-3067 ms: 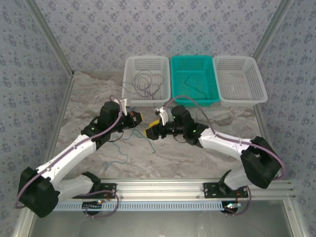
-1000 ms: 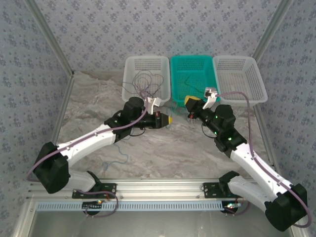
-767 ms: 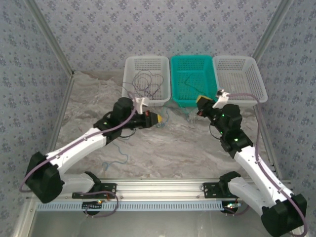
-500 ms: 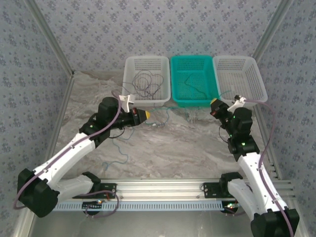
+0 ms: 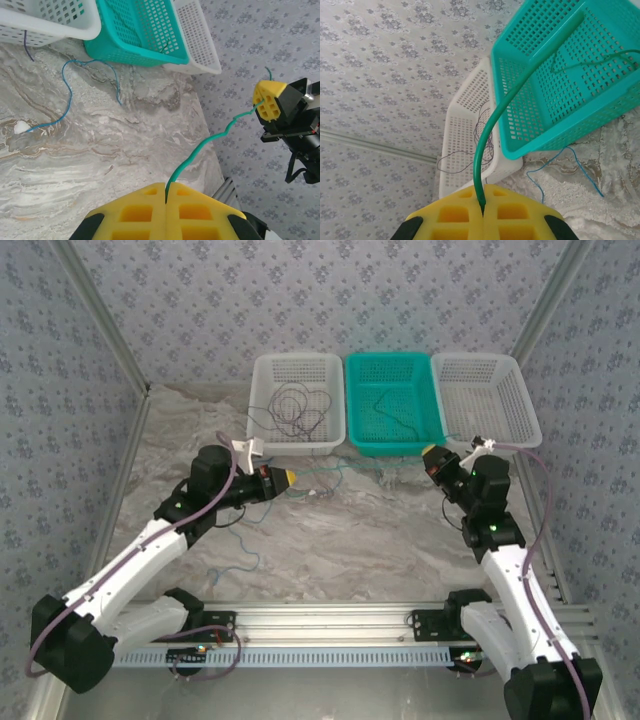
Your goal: Untangle the cables
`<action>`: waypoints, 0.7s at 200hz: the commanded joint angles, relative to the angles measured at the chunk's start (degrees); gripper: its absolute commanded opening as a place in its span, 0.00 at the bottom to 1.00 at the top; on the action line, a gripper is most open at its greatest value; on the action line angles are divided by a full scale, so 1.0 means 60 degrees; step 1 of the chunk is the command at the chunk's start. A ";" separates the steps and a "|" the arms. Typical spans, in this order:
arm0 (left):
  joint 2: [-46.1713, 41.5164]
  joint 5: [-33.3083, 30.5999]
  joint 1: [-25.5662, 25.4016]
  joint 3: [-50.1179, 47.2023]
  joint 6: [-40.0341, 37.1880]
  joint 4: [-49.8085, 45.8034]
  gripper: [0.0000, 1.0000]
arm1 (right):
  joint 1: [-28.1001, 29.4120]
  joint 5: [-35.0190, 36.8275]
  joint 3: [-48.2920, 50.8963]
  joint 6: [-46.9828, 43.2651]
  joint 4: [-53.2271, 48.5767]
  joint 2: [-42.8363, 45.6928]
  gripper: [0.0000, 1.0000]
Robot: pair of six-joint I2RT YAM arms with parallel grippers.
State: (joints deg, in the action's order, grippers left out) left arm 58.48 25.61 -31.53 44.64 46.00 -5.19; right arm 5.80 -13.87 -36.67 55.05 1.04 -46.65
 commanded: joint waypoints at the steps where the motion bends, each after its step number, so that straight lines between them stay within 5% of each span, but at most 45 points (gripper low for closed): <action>1: -0.0024 -0.1371 -0.0089 -0.0083 -0.0252 -0.0758 0.00 | -0.0063 0.1930 -0.0673 -0.0150 0.0367 -0.0294 0.00; 25: -0.0429 -0.1831 0.0058 -0.0160 -0.0478 -0.1159 0.01 | -0.0596 0.2341 -0.1075 0.0017 0.0285 -0.0487 0.00; 50: -0.0775 -0.1008 0.0068 -0.0258 -0.0674 -0.0338 0.40 | -0.0750 0.2378 -0.2126 -0.0314 0.0691 -0.1257 0.00; 74: -0.1080 -0.0936 0.0046 -0.0319 -0.0697 -0.0140 0.62 | -0.0821 0.3348 -0.3444 -0.0685 0.0719 -0.2493 0.00; 140: -0.2308 -0.1225 0.0048 -0.0793 -0.0865 -0.0915 0.84 | -0.0624 0.7188 -0.6684 -0.1492 0.0591 -0.6543 0.00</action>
State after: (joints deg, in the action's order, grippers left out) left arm 46.96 19.40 -31.18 40.91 41.80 -8.34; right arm 0.45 15.64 -70.43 50.57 5.39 -78.91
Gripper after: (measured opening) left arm 0.823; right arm 0.051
